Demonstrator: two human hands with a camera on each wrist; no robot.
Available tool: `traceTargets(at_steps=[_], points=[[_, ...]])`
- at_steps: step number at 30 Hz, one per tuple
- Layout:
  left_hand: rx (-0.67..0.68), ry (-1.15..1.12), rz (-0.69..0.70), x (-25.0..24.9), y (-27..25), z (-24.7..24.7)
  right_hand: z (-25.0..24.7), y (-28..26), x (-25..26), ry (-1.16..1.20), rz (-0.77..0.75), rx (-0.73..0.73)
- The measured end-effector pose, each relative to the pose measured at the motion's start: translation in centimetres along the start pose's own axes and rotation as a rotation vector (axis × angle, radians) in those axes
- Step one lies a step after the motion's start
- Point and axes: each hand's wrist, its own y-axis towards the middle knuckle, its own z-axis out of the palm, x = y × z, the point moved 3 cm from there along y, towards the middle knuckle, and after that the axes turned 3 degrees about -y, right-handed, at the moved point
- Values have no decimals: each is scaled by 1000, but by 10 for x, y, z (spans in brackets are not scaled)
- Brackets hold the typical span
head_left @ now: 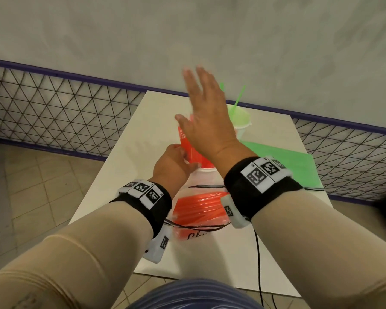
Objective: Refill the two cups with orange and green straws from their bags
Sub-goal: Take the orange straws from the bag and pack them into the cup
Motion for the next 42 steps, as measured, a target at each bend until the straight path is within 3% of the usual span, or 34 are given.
traceTargets(at_steps=[4,6,9,11,13,15,17,20,23,26,27,28,31,34,38,42], points=[[-9,2,15,0,0,0,31,-5,-16,-180,187,381],[-2,-7,4,0,-1,-2,35,-15,-23,-277,275,354],[7,4,5,-3,-3,-5,26,-20,-30,-364,380,174],[2,10,4,-6,-6,-7,30,-21,-30,-266,326,261],[-19,-5,-2,-8,-8,-9,41,-25,-26,-207,198,472],[-25,-13,2,-11,-10,-10,51,-34,-25,-349,64,619],[-4,40,10,-14,-9,-11,55,-38,-30,-452,54,669],[17,24,10,-14,-7,-10,48,-40,-35,-424,99,731],[-65,-46,63,-9,-14,-9,37,-41,-31,-378,67,655],[-192,-143,11,4,-24,-13,16,-43,-11,-228,-84,241],[-159,-142,0,12,-26,-11,11,-49,-3,-116,-156,142],[-86,-110,2,20,-26,-9,8,-57,5,-16,-215,154],[241,17,-36,42,-33,6,23,-93,17,22,-273,582],[456,331,-8,51,-47,14,54,-131,-3,-89,-211,934],[557,478,35,60,-61,22,81,-166,-25,-82,-107,1051],[570,476,41,66,-65,25,89,-178,-25,-132,-130,1069]])
